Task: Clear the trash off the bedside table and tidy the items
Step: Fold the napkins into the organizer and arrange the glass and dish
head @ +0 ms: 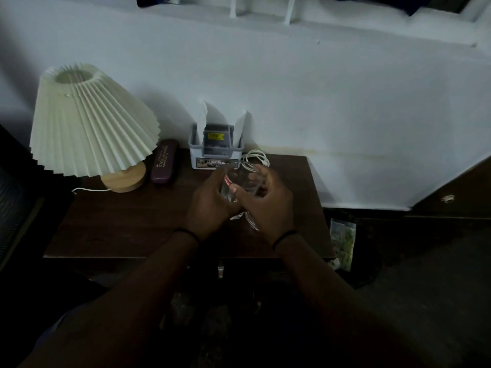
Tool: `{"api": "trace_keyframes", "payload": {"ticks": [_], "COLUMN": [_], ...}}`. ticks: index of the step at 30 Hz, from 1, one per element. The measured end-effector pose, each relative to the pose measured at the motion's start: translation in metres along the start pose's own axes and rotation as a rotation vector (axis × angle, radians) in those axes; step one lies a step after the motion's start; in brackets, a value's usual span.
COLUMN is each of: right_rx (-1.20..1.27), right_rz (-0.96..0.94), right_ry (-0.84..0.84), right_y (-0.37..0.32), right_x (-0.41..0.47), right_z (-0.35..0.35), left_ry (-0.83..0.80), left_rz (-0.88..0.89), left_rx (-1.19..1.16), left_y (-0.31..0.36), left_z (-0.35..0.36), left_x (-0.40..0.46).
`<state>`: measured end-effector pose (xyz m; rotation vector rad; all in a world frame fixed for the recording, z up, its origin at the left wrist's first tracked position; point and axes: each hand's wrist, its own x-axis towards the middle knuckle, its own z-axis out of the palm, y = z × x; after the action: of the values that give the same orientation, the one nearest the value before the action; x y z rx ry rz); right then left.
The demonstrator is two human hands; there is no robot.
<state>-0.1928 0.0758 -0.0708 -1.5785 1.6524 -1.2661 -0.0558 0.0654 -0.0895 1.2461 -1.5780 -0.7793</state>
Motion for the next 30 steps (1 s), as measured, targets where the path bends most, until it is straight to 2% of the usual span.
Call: {"api": "trace_keyframes", "payload": {"ticks": [5,9,14,19,30], "right_rx": [-0.025,-0.04,-0.09,-0.1,-0.236], "right_rz": [0.022,0.084,0.151,0.182,0.085], "right_ry": [0.195,0.265,0.207,0.155,0.121], "right_y": [0.004,0.004,0.005,0.007,0.014], "right_x": [0.004,0.008,0.006,0.004,0.0], "right_z": [-0.011,-0.024,-0.036,-0.041,-0.038], "left_ry": [-0.091,-0.102,-0.211,-0.242,-0.263], "left_rz": [-0.07,-0.159,-0.187,-0.177,-0.142], "left_rx": [0.016,0.284,0.37,0.401,0.399], "left_y": [-0.01,-0.027,-0.037,-0.04,-0.038], "left_z": [0.008,0.012,0.018,0.022,0.032], "left_x": [0.002,0.0,-0.001,-0.005,-0.009]}}
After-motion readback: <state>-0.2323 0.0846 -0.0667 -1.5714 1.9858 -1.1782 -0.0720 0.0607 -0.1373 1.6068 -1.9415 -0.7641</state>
